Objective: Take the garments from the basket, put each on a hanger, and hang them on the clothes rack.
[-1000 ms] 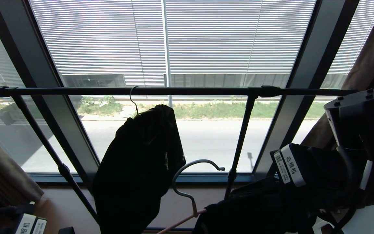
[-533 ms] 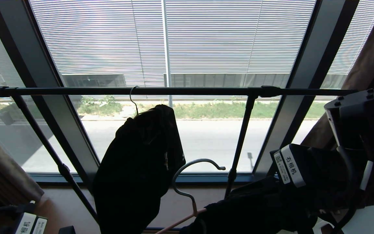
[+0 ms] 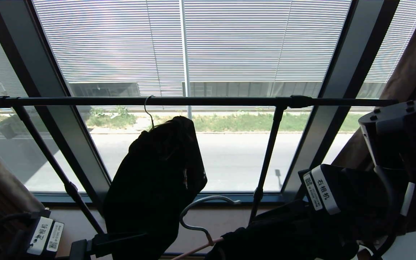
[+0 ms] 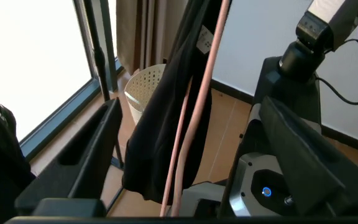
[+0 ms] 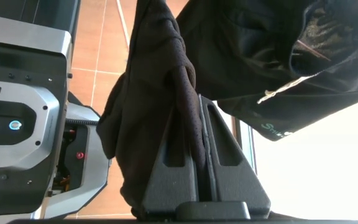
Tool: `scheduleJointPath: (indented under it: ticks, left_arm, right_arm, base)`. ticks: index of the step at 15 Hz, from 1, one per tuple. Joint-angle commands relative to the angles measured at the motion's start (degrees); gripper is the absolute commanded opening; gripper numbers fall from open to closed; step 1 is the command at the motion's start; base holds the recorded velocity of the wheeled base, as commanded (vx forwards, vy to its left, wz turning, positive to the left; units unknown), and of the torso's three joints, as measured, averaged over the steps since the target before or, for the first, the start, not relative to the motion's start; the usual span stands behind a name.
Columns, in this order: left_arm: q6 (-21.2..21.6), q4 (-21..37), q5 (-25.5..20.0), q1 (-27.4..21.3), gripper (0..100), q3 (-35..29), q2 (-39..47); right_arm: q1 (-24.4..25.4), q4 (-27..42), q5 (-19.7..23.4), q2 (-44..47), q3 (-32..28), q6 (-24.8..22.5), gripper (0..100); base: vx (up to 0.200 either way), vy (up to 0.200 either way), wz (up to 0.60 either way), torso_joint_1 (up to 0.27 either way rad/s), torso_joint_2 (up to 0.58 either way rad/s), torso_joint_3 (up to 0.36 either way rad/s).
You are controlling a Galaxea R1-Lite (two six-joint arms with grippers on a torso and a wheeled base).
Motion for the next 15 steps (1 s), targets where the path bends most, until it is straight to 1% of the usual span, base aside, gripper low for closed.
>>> scheduleJointPath:
  ticks: [1,4,5,7,8,9,10,11,12,13,15]
  left_arm:
    - [-0.11,0.06,0.01,0.13,100,-0.2,0.02]
    - [-0.11,0.06,0.01,0.57,100,-0.55,-3.15]
    - [-0.11,0.06,-0.08,2.33,100,-0.9,-4.2]
    - [-0.37,0.06,-0.17,4.88,100,-1.6,-4.47]
    - [-0.55,0.06,-0.17,5.41,100,-1.69,-4.29]
    - [-1.07,0.06,-0.52,6.9,100,-2.04,-4.03]
    - [-1.87,0.06,-0.61,8.13,100,-2.22,-4.03]
    - [-3.97,0.15,-0.69,10.15,100,-2.92,-4.03]
    - [-5.73,0.15,-0.69,12.09,100,-3.45,-3.76]
    - [-6.96,0.24,-1.13,13.84,100,-3.89,-3.06]
    - [-10.22,0.24,-3.51,14.37,100,-3.8,-1.92]
  right_arm:
    - [-0.01,-0.01,-0.04,-0.02,0.03,0.0,0]
    - [-0.36,-0.1,-1.27,0.24,0.12,0.87,0]
    - [-1.06,-0.1,-2.15,0.51,0.21,2.72,0]
    - [-2.73,-0.54,-2.33,1.03,0.56,6.15,0]
    - [-3.44,-0.54,-2.33,1.03,0.47,7.29,0]
    - [-5.46,-0.54,-2.5,0.86,-0.14,10.19,0]
    - [-6.69,-0.36,-2.59,0.68,-0.76,12.83,0]
    - [-7.74,-0.54,-2.68,0.42,-1.55,18.19,0]
    - [-8.36,-0.54,-2.68,-0.46,-2.43,21.79,0]
    - [-8.8,-0.54,-3.03,-0.72,-2.95,23.2,0]
    - [-9.68,-0.54,-5.05,-0.99,-4.27,23.46,0]
  base:
    - [0.0,0.0,0.0,0.0,0.0,0.0]
    - [0.0,0.0,0.0,0.0,0.0,0.0]
    - [0.0,0.0,0.0,0.0,0.0,0.0]
    - [0.0,0.0,0.0,0.0,0.0,0.0]
    - [0.0,0.0,0.0,0.0,0.0,0.0]
    - [0.0,0.0,0.0,0.0,0.0,0.0]
    - [0.0,0.0,0.0,0.0,0.0,0.0]
    - [0.0,0.0,0.0,0.0,0.0,0.0]
    - [0.0,0.0,0.0,0.0,0.0,0.0]
    - [0.0,0.0,0.0,0.0,0.0,0.0]
    - [0.0,0.0,0.0,0.0,0.0,0.0]
